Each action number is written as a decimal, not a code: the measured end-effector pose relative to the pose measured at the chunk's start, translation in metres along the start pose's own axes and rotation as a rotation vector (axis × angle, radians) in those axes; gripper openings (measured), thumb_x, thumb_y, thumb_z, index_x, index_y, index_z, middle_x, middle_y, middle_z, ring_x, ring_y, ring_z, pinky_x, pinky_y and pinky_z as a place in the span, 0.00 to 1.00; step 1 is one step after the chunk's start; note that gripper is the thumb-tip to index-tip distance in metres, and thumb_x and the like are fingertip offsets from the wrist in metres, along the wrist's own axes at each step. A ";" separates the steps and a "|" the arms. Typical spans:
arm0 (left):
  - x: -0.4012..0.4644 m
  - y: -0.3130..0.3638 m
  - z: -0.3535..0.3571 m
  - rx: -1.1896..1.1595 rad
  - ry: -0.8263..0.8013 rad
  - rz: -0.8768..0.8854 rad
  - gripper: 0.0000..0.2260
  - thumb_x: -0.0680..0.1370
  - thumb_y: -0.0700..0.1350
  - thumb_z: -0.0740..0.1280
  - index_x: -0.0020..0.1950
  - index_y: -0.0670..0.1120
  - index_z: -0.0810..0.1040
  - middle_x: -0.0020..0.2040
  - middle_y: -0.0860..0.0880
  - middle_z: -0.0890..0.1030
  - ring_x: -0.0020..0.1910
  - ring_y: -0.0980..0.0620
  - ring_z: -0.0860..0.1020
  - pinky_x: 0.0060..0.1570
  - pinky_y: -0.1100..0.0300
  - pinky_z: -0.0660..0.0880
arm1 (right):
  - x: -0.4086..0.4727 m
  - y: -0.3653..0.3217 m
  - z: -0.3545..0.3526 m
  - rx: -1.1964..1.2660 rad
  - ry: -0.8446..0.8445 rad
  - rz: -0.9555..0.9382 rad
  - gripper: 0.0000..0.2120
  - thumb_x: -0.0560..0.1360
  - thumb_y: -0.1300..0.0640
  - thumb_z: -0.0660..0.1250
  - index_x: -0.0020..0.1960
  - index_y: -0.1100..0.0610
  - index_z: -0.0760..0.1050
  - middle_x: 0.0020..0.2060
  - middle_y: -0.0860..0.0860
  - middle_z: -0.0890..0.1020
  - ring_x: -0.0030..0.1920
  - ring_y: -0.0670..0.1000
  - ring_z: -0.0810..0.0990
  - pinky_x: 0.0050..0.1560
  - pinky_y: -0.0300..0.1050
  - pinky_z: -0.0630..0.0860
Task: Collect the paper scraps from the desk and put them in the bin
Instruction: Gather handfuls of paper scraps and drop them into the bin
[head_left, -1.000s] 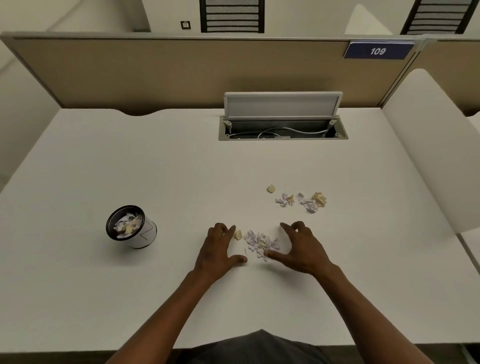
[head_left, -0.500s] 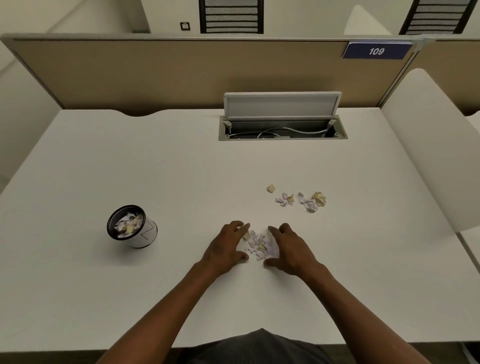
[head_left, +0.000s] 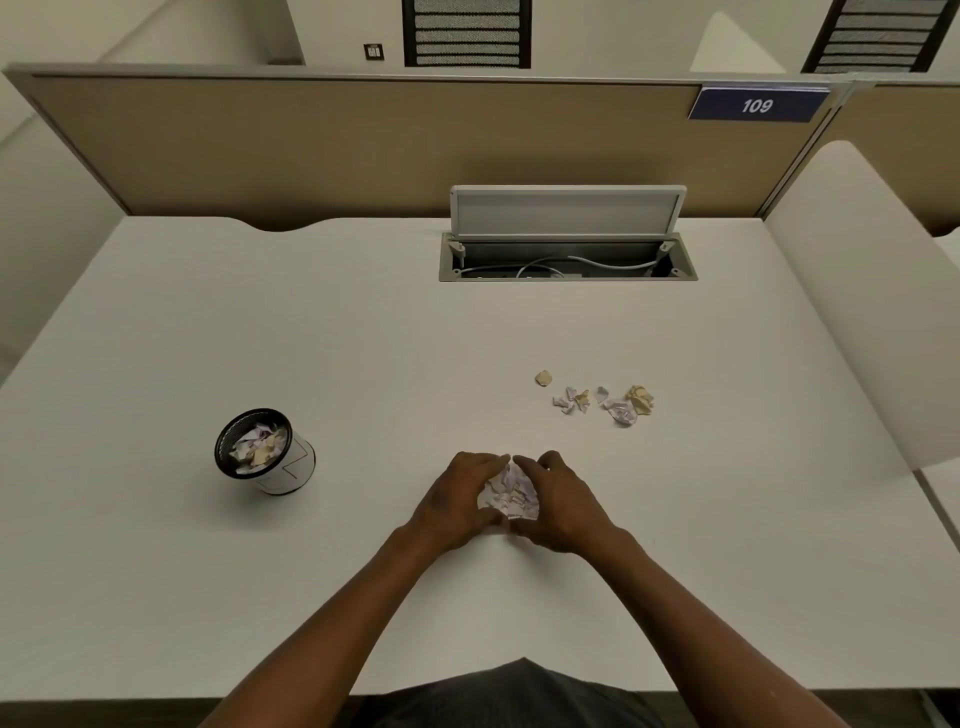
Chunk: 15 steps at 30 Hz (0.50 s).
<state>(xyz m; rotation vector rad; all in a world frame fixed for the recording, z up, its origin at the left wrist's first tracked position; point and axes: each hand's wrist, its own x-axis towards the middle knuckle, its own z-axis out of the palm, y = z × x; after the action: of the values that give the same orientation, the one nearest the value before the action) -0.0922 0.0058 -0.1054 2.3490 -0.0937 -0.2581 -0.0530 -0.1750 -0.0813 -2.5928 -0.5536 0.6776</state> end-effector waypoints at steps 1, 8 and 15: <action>0.000 0.001 0.001 0.011 0.007 0.007 0.34 0.71 0.47 0.78 0.74 0.46 0.70 0.69 0.48 0.74 0.68 0.50 0.70 0.65 0.64 0.67 | -0.001 -0.002 0.002 -0.004 0.027 -0.014 0.37 0.68 0.40 0.75 0.73 0.50 0.67 0.59 0.54 0.73 0.54 0.55 0.79 0.54 0.48 0.79; -0.002 0.007 0.013 -0.030 0.143 0.034 0.12 0.74 0.44 0.74 0.58 0.48 0.82 0.54 0.50 0.83 0.54 0.50 0.76 0.54 0.52 0.76 | 0.001 -0.003 0.009 0.021 0.157 -0.060 0.12 0.75 0.54 0.71 0.58 0.54 0.80 0.51 0.53 0.78 0.46 0.55 0.81 0.46 0.46 0.78; -0.004 0.008 0.017 -0.231 0.267 -0.065 0.05 0.72 0.42 0.74 0.47 0.50 0.85 0.41 0.51 0.85 0.41 0.55 0.81 0.43 0.54 0.79 | 0.007 -0.003 0.012 0.203 0.244 -0.018 0.07 0.76 0.55 0.71 0.50 0.57 0.85 0.44 0.53 0.82 0.42 0.53 0.80 0.41 0.43 0.72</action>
<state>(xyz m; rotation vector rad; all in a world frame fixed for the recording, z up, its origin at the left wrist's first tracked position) -0.0993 -0.0111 -0.1104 2.1361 0.1349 0.0152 -0.0548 -0.1659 -0.0915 -2.4289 -0.4081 0.3810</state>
